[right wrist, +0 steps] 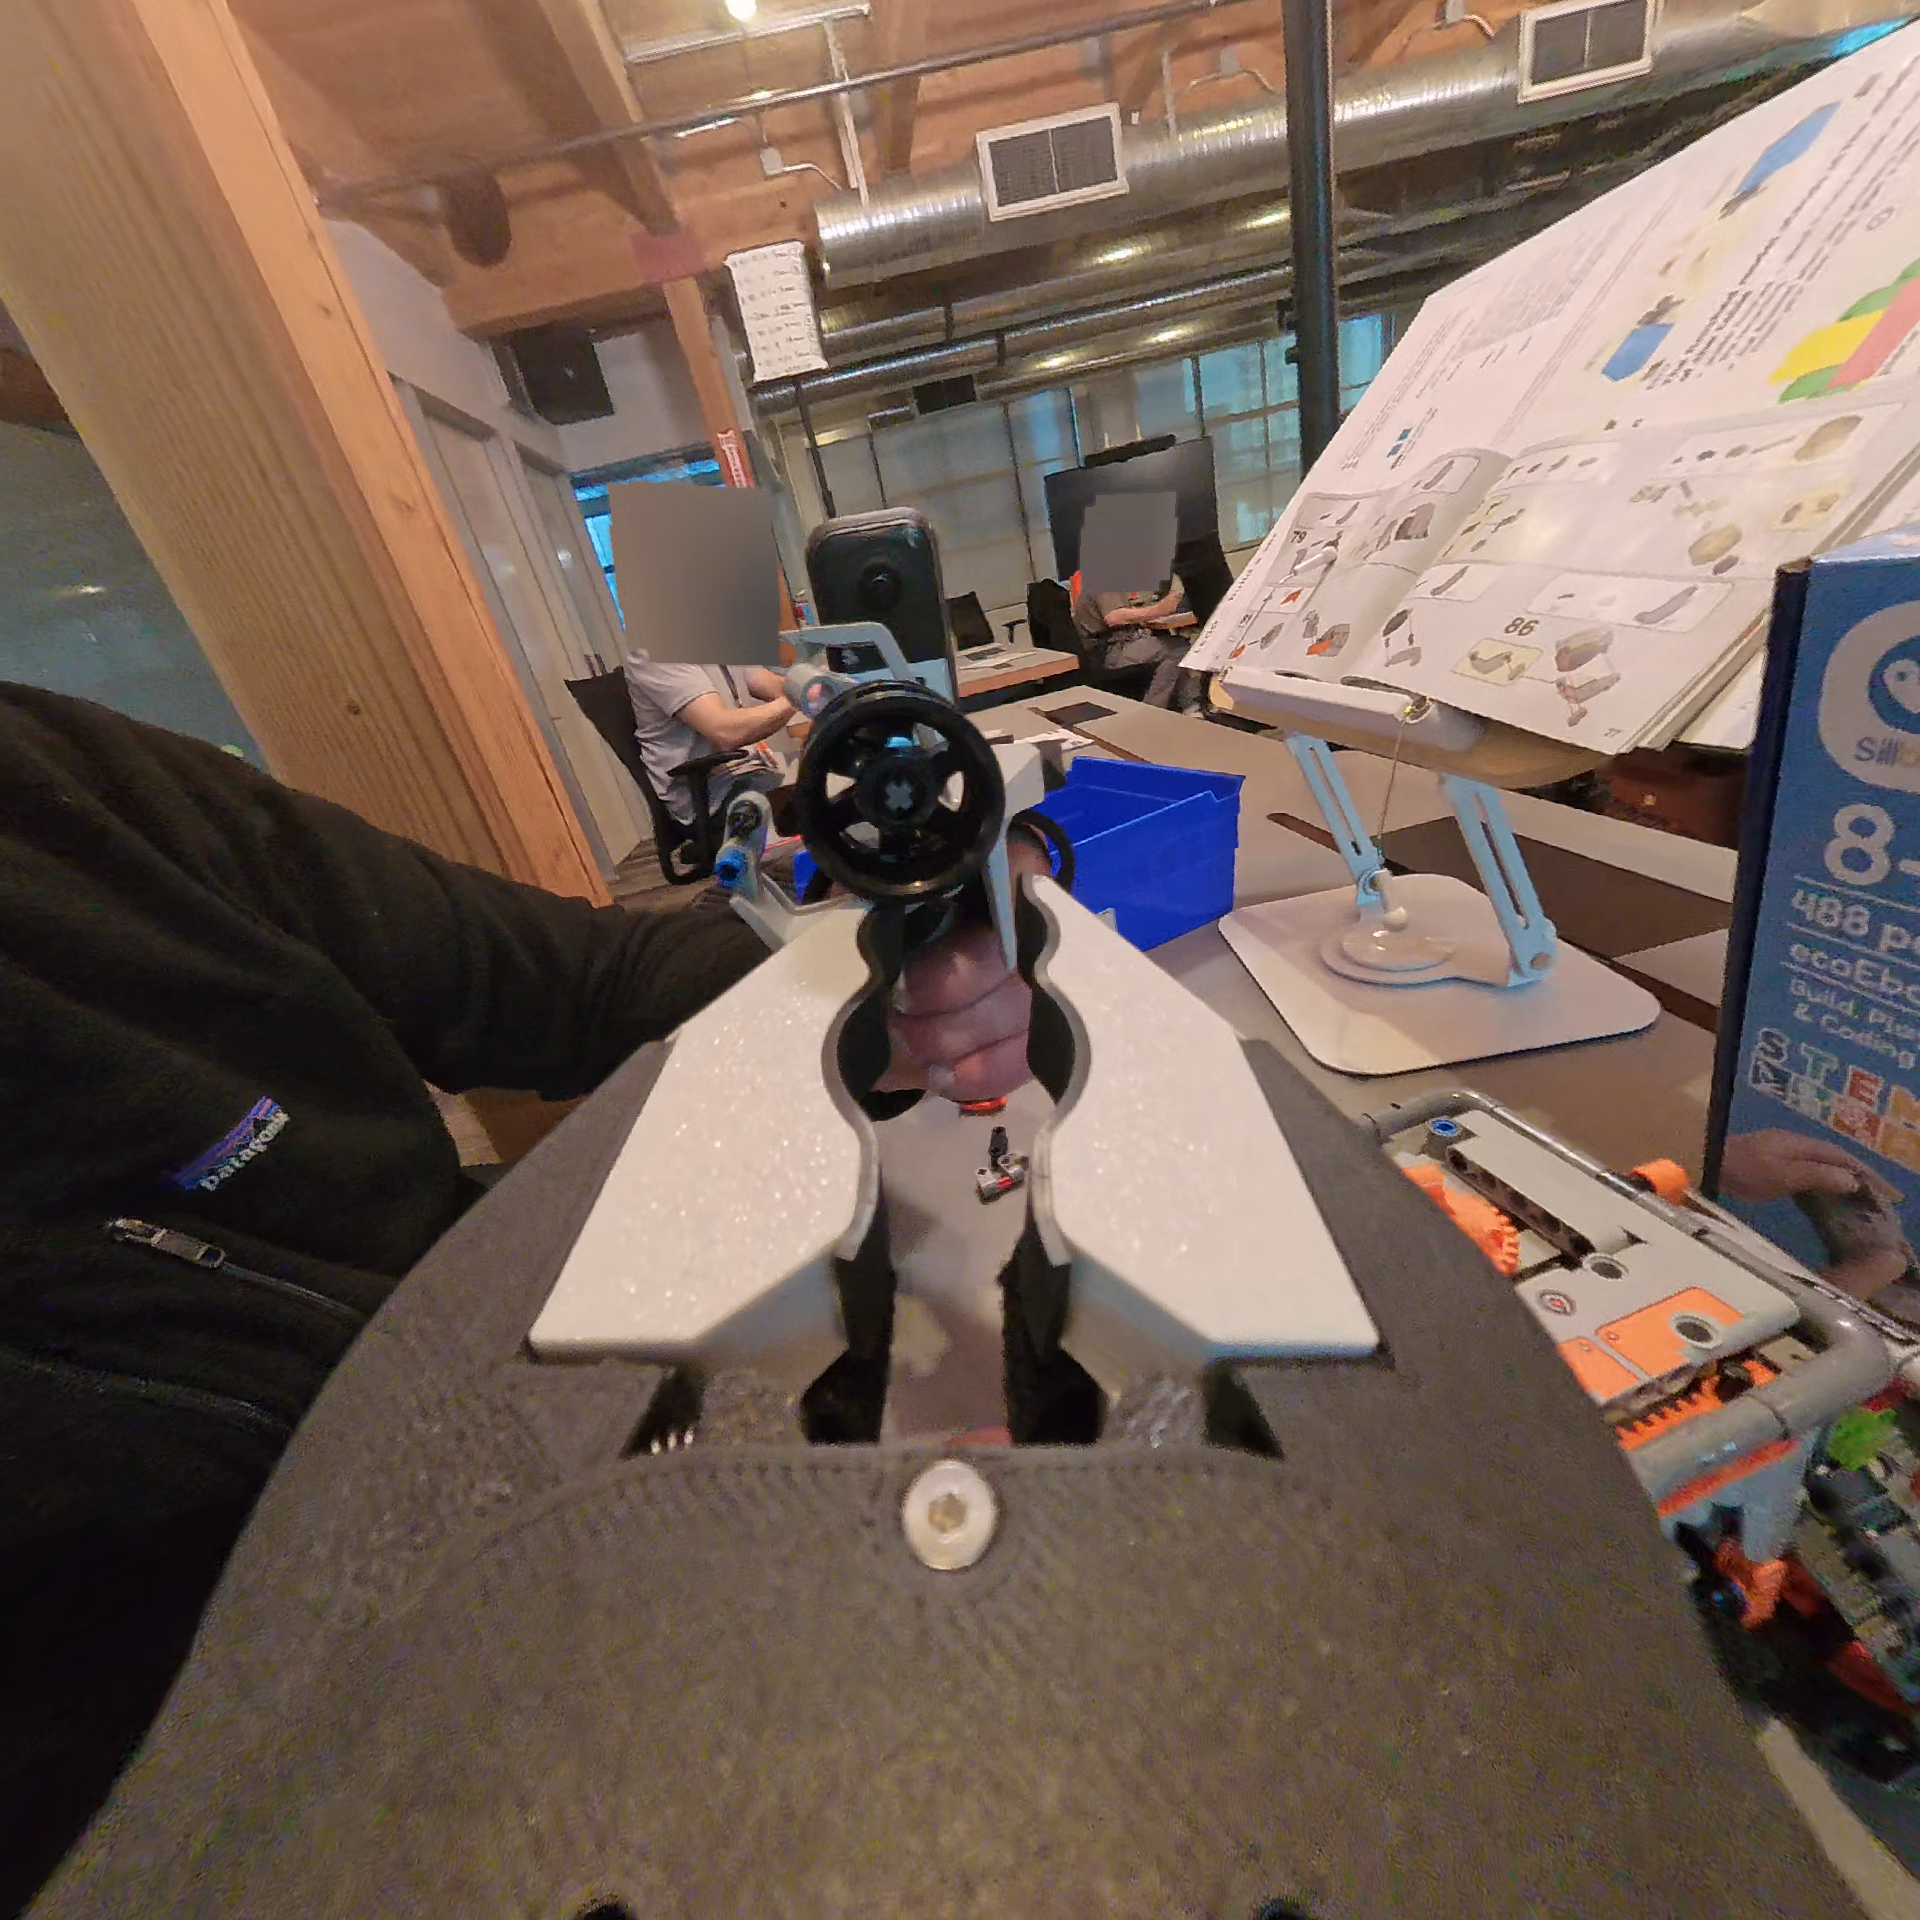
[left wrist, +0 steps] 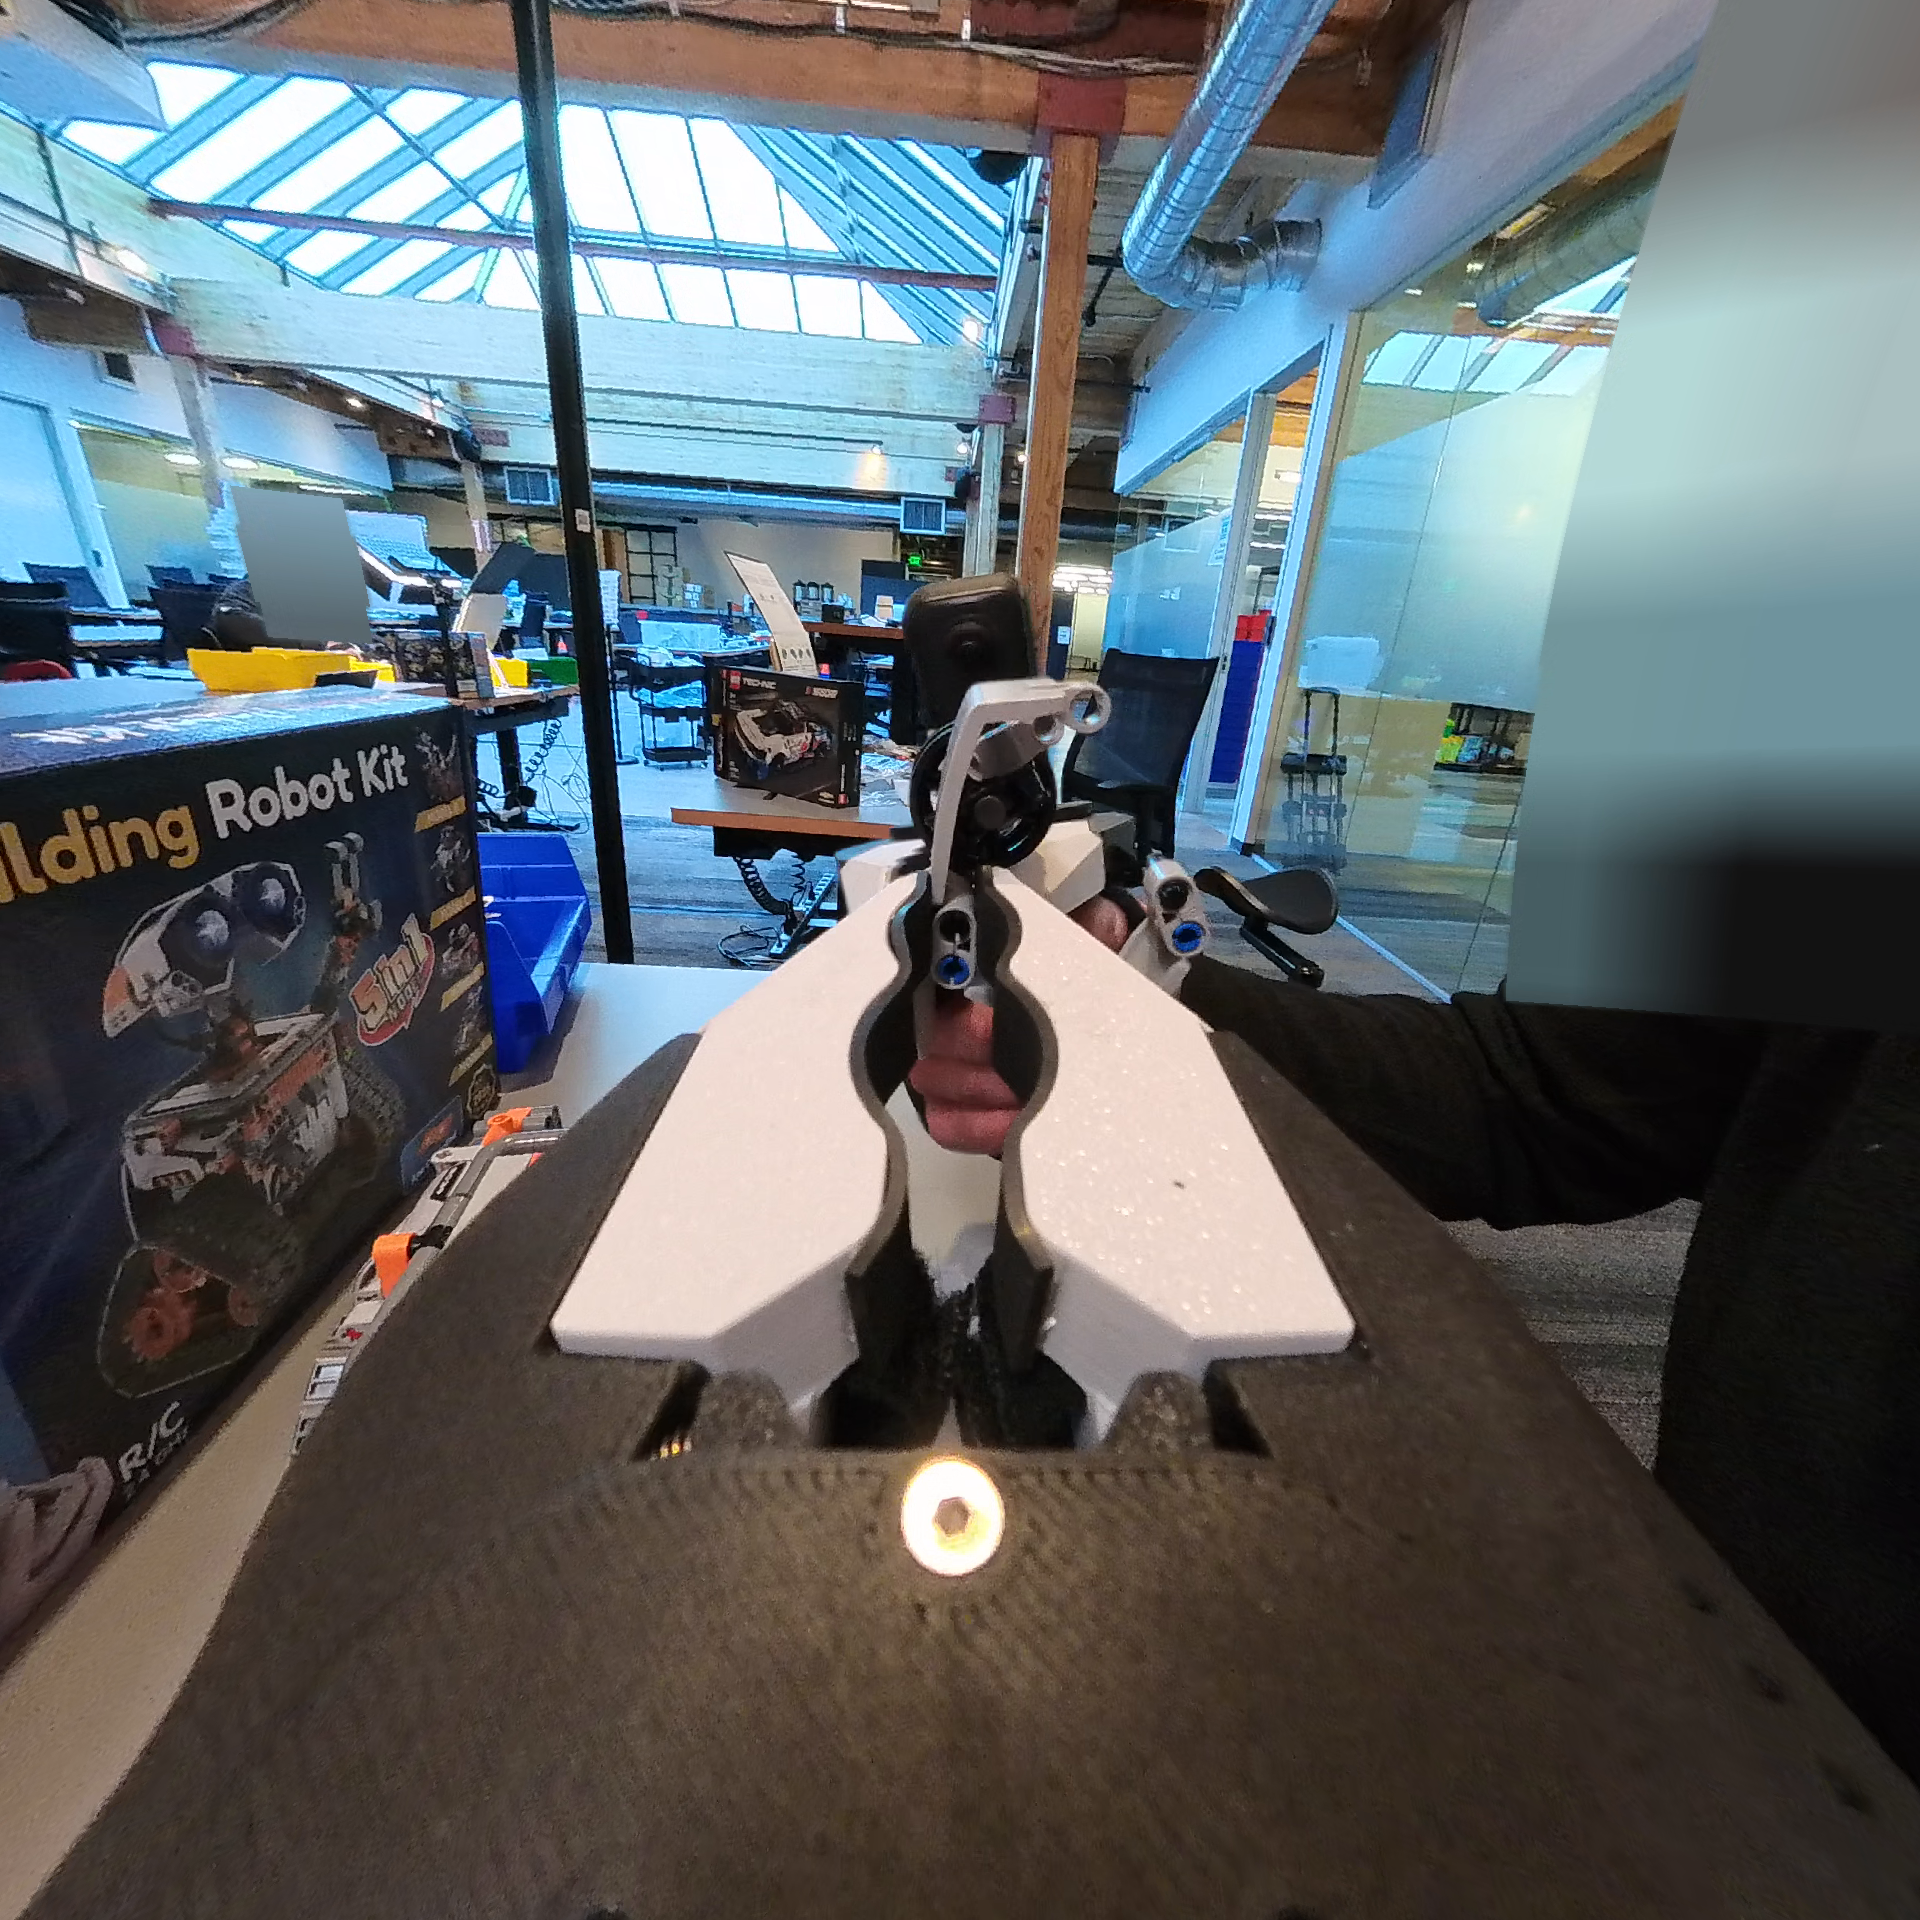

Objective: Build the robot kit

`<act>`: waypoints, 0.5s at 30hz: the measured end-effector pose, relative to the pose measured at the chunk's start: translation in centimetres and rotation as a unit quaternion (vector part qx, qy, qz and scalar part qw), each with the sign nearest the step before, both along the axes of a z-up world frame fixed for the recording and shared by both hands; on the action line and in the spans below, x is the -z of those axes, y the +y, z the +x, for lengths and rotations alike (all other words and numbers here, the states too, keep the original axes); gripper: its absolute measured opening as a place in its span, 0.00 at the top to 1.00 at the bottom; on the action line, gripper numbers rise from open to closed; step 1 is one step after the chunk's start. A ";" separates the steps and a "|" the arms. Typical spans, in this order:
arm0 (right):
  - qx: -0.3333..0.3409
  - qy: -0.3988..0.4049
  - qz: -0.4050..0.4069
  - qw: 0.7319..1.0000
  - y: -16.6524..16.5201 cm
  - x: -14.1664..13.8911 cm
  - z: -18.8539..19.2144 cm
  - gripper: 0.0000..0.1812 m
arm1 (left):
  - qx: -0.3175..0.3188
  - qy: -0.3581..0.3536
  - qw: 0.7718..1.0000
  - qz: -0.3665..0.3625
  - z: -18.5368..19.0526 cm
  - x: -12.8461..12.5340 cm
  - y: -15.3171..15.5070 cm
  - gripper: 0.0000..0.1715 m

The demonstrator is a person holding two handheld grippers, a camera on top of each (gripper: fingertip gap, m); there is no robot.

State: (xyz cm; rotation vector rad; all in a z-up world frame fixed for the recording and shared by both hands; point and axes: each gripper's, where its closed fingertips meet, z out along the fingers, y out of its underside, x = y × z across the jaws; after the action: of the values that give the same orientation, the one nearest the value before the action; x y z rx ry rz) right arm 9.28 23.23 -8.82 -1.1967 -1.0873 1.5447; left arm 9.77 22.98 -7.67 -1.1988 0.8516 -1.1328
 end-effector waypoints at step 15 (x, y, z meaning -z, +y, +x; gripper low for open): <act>0.038 0.055 -0.009 0.998 0.5 -0.8 -0.3 0.94 | 0.003 -0.067 0.997 -0.047 0.0 0.2 0.8 0.97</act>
State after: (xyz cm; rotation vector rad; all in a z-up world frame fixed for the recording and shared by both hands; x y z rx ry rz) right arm 9.00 23.75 -7.99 -1.1381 -0.9474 1.5469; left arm 9.79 23.83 -7.89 -1.1837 0.7057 -1.2553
